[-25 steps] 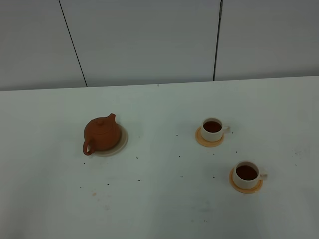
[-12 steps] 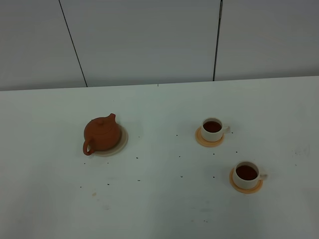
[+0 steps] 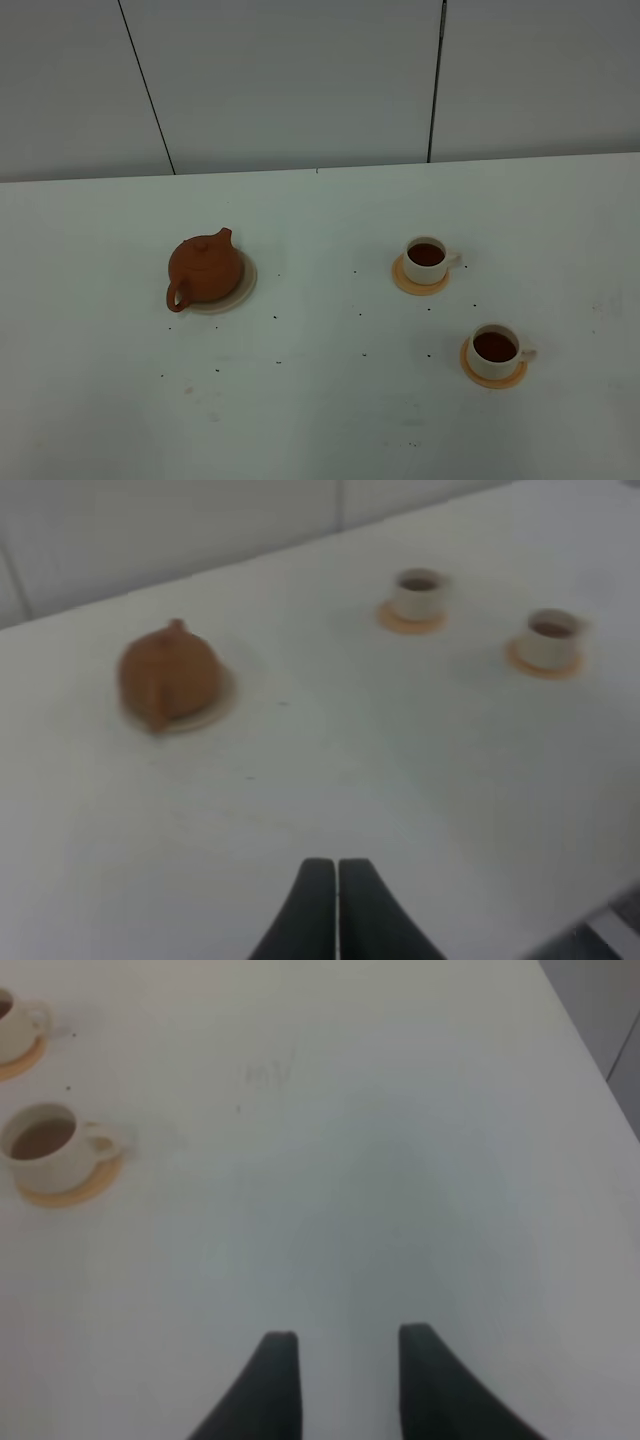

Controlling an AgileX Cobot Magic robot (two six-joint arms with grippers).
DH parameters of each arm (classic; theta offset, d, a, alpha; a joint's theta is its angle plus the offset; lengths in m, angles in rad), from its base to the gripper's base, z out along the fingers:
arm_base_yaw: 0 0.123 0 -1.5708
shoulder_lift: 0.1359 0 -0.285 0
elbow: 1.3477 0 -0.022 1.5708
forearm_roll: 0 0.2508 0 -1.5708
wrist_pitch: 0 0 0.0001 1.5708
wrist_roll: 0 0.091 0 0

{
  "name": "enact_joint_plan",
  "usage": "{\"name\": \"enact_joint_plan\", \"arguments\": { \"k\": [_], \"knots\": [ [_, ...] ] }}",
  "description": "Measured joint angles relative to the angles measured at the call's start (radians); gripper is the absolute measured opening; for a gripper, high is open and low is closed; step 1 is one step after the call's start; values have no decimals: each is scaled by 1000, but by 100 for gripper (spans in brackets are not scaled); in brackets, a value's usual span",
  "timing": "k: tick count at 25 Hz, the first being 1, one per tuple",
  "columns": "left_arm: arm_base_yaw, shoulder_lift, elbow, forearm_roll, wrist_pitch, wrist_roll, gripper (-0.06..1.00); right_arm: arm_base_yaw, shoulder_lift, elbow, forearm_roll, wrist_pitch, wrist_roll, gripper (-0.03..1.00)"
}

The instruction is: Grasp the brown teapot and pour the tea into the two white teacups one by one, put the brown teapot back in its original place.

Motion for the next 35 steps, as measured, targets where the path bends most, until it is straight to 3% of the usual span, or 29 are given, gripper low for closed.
{"name": "enact_joint_plan", "arguments": {
  "k": [4,6,30,32,35],
  "knots": [
    [0,0,-2,-30,147,33,5,0,0,0,0,0,0,24],
    [0,0,-2,-29,169,49,5,0,0,0,0,0,0,24],
    [0,0,-3,-17,175,58,6,0,0,0,0,0,0,24],
    [16,0,-3,-16,175,62,6,0,0,0,0,0,0,24],
    [107,0,-3,-16,174,64,6,0,0,0,0,0,0,24]
  ]
}}
